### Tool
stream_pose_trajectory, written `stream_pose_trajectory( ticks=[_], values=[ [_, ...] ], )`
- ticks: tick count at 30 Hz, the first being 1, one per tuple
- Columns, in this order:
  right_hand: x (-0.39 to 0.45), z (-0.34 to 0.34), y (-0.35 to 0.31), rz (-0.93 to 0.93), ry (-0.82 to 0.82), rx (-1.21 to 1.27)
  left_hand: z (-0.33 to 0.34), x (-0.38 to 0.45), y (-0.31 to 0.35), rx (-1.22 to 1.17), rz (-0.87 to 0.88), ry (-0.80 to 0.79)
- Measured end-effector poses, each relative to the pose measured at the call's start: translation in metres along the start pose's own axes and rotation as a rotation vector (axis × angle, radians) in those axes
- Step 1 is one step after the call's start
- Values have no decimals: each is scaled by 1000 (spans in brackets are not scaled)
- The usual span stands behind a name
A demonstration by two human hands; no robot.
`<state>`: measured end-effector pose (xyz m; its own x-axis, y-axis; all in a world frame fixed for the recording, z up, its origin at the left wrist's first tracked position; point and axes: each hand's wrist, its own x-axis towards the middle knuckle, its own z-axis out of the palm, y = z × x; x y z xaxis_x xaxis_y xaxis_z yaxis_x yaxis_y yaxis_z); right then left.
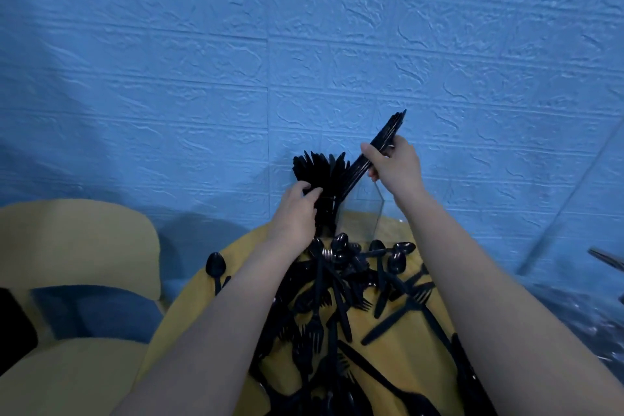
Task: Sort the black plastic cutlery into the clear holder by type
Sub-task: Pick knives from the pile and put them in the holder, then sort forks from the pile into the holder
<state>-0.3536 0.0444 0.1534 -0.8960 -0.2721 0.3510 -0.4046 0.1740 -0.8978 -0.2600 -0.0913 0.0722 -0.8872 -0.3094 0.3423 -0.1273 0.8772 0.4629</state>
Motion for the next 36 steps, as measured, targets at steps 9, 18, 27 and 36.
stream_pose_trajectory(
  ticks=[9,18,27,36],
  values=[
    [21,50,34,-63,-204,-427,7,3,-11,50,17,-57],
    [2,16,53,-90,-259,-468,7,-27,-12,20,70,-214],
    [-30,-16,68,-281,-490,-801,11,-42,-3,-44,-69,-432],
    [-65,-42,97,-67,-786,-969,4,-56,-9,-324,-116,-485]
  ],
)
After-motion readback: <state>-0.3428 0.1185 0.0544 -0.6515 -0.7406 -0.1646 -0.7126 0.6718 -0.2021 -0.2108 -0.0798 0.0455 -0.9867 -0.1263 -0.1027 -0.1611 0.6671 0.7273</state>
